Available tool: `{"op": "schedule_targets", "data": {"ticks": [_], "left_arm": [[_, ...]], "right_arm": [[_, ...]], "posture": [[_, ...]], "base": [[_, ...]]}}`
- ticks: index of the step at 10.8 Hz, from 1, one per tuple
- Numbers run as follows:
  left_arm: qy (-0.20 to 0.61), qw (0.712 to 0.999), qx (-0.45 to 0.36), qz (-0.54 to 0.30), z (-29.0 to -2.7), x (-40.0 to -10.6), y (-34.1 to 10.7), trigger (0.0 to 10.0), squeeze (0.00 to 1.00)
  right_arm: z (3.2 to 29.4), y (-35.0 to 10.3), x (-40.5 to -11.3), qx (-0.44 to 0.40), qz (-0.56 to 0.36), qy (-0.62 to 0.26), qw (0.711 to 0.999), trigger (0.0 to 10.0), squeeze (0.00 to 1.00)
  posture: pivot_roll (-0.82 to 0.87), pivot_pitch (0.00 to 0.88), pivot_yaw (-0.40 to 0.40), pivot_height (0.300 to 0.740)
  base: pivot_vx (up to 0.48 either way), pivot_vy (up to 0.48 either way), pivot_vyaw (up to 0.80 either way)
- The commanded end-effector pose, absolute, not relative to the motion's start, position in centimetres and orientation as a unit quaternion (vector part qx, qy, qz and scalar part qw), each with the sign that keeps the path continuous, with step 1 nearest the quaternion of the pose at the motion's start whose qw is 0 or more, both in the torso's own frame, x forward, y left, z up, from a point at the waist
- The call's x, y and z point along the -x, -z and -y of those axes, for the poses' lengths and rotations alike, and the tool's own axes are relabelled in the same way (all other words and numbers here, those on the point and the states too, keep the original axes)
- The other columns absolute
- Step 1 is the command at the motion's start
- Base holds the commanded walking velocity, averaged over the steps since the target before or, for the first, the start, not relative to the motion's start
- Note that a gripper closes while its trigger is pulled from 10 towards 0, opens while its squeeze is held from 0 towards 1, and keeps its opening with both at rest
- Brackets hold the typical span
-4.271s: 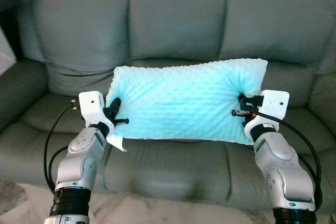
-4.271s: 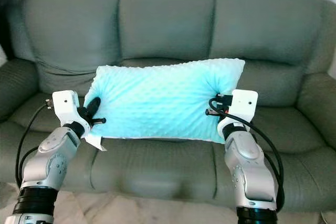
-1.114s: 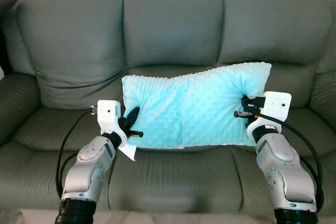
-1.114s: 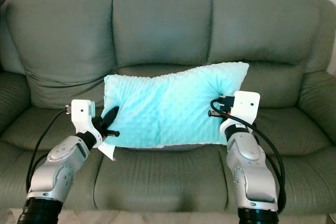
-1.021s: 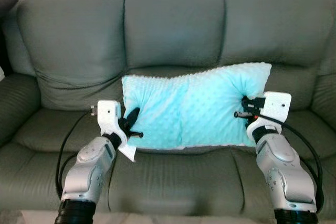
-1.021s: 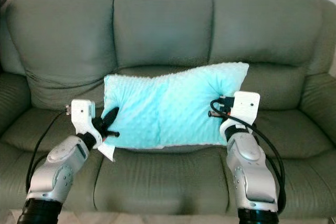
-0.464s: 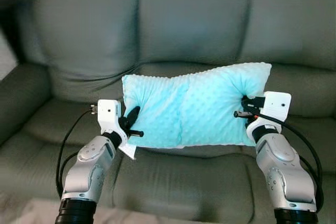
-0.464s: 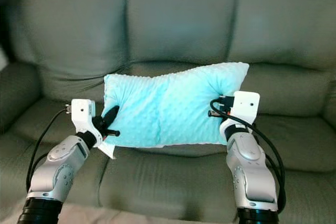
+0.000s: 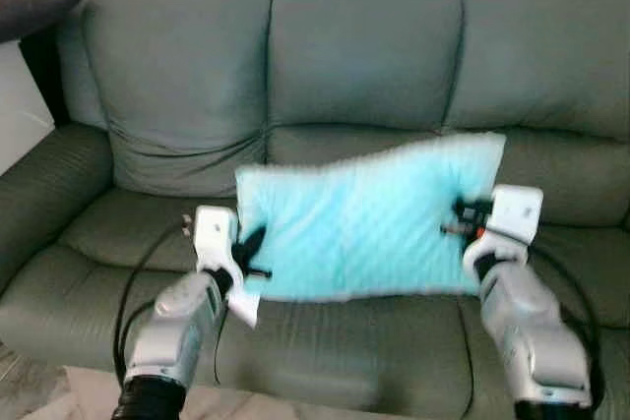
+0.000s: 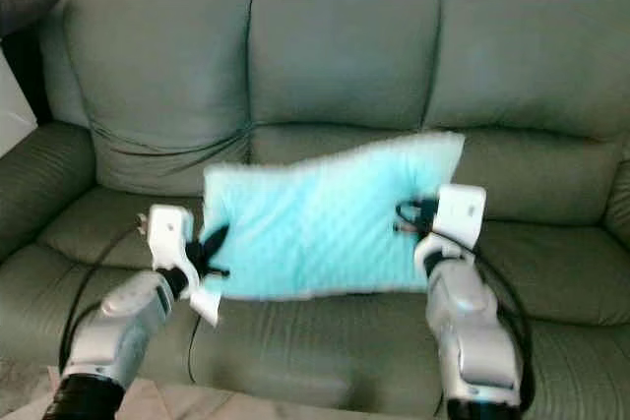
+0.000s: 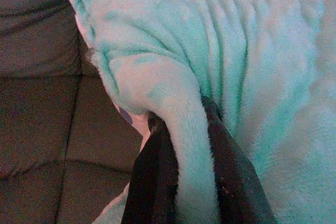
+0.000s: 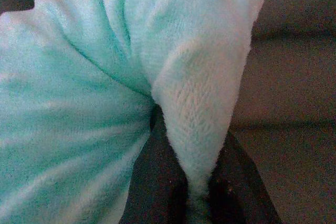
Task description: Move the pillow to the sofa
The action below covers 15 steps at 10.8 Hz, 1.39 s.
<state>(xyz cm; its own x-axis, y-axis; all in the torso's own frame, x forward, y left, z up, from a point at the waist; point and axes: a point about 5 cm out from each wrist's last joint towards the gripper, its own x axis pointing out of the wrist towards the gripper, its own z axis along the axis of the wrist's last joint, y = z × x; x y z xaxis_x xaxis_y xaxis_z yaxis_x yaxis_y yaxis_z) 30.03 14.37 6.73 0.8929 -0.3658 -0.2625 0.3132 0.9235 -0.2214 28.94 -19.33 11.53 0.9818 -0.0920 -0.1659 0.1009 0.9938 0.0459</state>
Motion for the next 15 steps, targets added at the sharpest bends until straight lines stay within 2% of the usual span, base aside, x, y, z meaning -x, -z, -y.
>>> {"op": "schedule_targets", "data": {"ticks": [1, 4, 9, 15], "left_arm": [[0.173, 0.972, 0.070, -0.141, -15.1, -30.3, -7.1, 10.0, 0.00], [0.171, 0.974, 0.071, -0.133, -15.2, -30.2, -7.3, 10.0, 0.00], [0.187, 0.971, 0.089, -0.118, -14.6, -30.0, -7.3, 10.0, 0.00], [0.191, 0.971, 0.092, -0.112, -15.0, -29.9, -7.5, 10.0, 0.00]], "right_arm": [[19.7, -11.8, -28.8, -0.028, -0.069, 0.064, 0.995, 10.0, 0.00], [19.7, -11.3, -28.1, -0.026, -0.075, 0.066, 0.995, 10.0, 0.00], [19.3, -11.3, -27.8, -0.017, -0.073, 0.055, 0.996, 10.0, 0.00], [18.9, -11.5, -27.9, -0.017, -0.069, 0.050, 0.996, 10.0, 0.00]], "posture": [[-0.20, 0.000, 0.038, 0.740], [-0.20, 0.032, 0.049, 0.740], [-0.20, 0.055, 0.046, 0.740], [-0.20, 0.046, 0.044, 0.740]], "base": [[0.000, 0.000, -0.80], [0.000, 0.000, -0.74], [0.000, 0.000, 0.00], [0.452, 0.000, 0.00]]}}
